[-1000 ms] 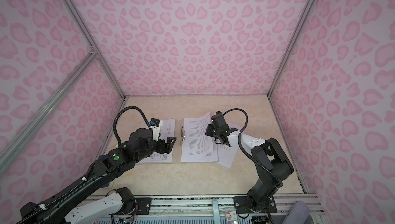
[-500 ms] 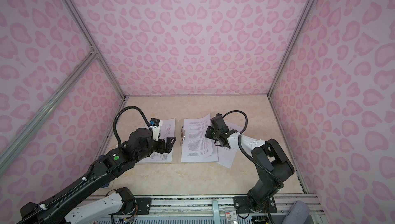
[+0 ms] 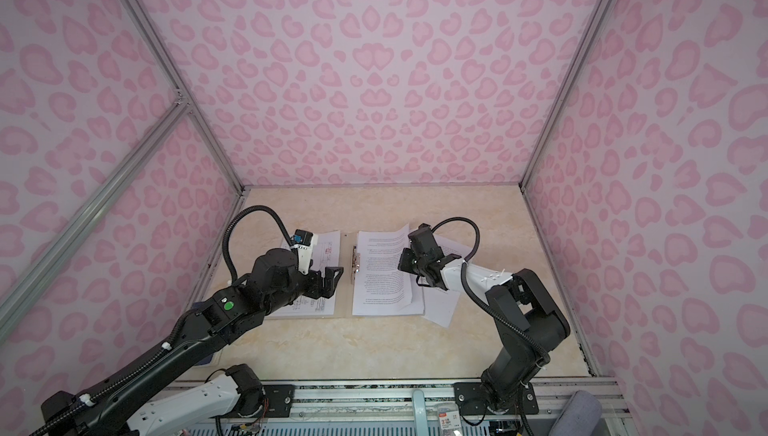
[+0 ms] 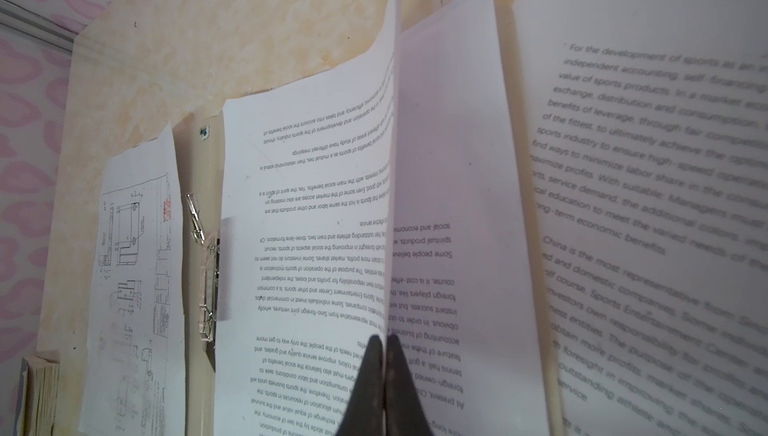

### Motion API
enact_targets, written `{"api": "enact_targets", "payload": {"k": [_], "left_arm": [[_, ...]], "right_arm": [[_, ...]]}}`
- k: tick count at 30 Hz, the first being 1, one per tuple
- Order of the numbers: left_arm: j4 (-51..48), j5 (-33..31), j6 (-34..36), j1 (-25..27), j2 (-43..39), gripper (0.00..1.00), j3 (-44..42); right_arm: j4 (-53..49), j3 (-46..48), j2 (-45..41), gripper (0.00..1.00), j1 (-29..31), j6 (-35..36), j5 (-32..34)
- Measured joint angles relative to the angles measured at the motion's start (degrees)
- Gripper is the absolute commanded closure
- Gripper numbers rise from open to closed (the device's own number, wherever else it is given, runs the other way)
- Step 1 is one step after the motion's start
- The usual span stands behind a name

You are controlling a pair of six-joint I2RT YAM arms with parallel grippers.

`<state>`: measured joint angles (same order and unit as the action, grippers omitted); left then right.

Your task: Put the files into the folder

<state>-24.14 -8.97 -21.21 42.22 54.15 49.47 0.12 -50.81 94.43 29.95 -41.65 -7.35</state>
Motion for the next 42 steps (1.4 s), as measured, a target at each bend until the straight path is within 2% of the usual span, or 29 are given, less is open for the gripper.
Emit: {"api": "enact_targets", "payload": {"k": [1, 4, 6, 10, 15, 19, 24, 28, 33, 42], "left_arm": [[-0.02, 0.13, -0.04, 0.0, 0.31, 0.03, 0.24], [0.0, 0.66, -0.68, 0.0, 1.36, 0.01, 1.05], [0.04, 2.89, -1.31, 0.0, 2.71, 0.0, 1.79], [0.48, 7.3, -2.82, 0.24, 7.78, 0.02, 4.55], [2.99, 12.04, -4.39, 5.42, 19.28, 0.01, 10.69], [5.62, 15.61, -4.7, 10.56, 34.49, 0.0, 22.08], [7.1, 21.86, -4.66, 13.49, 53.64, 0.01, 37.07], [5.88, 25.49, -4.83, 13.99, 65.72, 0.02, 47.54], [3.87, 29.62, -5.25, 14.49, 74.42, 0.02, 55.93], [-0.28, 33.05, -5.27, 14.43, 81.22, 0.02, 58.62]], "right_arm": [[0.0, 0.2, -0.02, 0.64, 0.0, -0.46, 0.04], [-0.94, 0.46, -0.55, 0.34, 0.0, -0.55, 1.79], [-2.4, 0.02, -1.36, 0.23, -0.66, 0.22, 3.54], [-4.72, -0.46, -3.56, 0.15, -4.98, 1.62, 6.6], [-9.9, -2.75, -3.74, 0.14, -15.39, 5.31, 9.14], [-10.73, -4.48, -1.97, 0.18, -24.2, 8.41, 8.96], [-8.85, -5.77, 3.19, 0.19, -31.76, 10.25, 4.79], [-6.29, -6.78, 7.78, 0.2, -33.62, 10.8, -0.39], [-3.04, -9.09, 11.96, 0.2, -34.12, 10.99, -5.84], [0.0, -10.6, 14.27, 0.21, -34.82, 9.07, -12.85]]}}
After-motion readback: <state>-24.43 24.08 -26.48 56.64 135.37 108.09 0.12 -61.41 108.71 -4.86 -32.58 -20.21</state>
